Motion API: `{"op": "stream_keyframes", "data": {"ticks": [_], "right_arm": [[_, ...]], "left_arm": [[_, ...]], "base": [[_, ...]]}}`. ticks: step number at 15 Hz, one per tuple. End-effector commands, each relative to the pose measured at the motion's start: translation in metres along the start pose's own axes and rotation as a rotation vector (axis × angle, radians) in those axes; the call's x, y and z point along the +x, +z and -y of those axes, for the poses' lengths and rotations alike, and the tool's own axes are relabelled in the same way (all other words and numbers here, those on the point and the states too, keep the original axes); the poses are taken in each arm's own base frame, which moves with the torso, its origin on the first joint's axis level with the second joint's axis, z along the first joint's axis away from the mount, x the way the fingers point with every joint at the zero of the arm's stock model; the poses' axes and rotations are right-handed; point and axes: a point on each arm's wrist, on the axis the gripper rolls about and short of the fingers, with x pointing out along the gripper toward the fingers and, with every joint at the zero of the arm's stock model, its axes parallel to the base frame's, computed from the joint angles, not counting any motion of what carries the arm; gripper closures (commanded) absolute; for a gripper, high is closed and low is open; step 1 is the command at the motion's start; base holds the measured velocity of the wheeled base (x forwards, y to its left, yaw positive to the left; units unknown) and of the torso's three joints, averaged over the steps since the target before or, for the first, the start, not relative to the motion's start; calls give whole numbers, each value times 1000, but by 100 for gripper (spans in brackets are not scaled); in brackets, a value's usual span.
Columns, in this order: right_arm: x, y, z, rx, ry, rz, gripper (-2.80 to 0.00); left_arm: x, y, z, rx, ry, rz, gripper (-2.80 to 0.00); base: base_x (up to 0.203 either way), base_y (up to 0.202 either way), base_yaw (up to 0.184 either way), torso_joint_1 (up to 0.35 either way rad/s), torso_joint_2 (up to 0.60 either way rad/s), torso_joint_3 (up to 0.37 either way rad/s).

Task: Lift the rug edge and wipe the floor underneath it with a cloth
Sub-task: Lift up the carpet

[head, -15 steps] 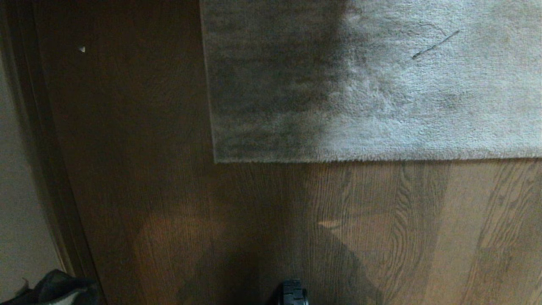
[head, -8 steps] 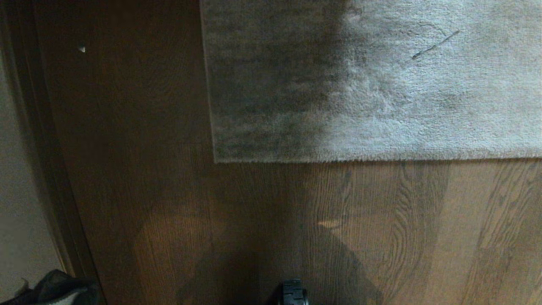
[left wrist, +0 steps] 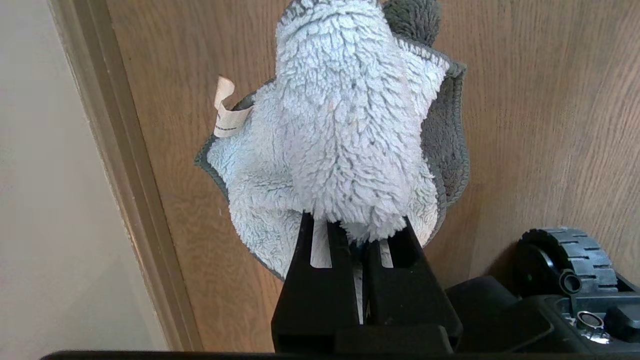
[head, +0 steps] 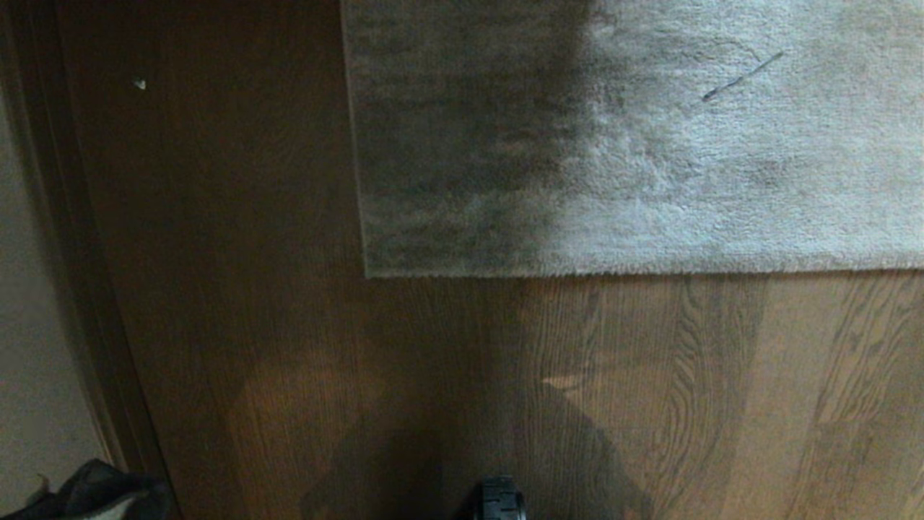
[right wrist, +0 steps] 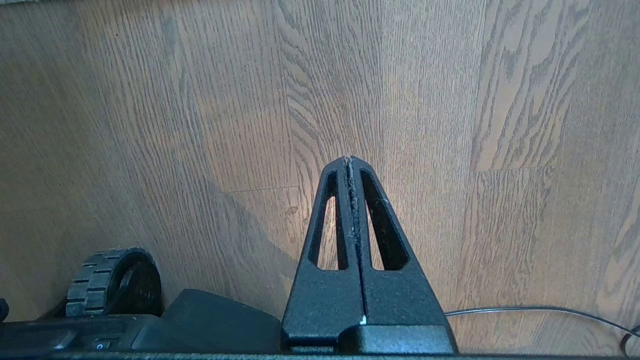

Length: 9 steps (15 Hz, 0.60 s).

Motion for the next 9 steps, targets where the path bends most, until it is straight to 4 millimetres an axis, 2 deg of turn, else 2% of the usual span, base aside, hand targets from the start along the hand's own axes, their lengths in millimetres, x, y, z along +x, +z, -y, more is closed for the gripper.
{"op": "stream_keyframes", "data": {"ticks": [1,9], "right_arm": [[0,0,0,0,0,1,0],[0,0,0,1,0,1,0]], "left_arm": [[0,0,0,0,0,-1,0],[0,0,0,0,0,0,0]], "base": [[0,0,0,0,0,0],[0,0,0,0,0,0]]}}
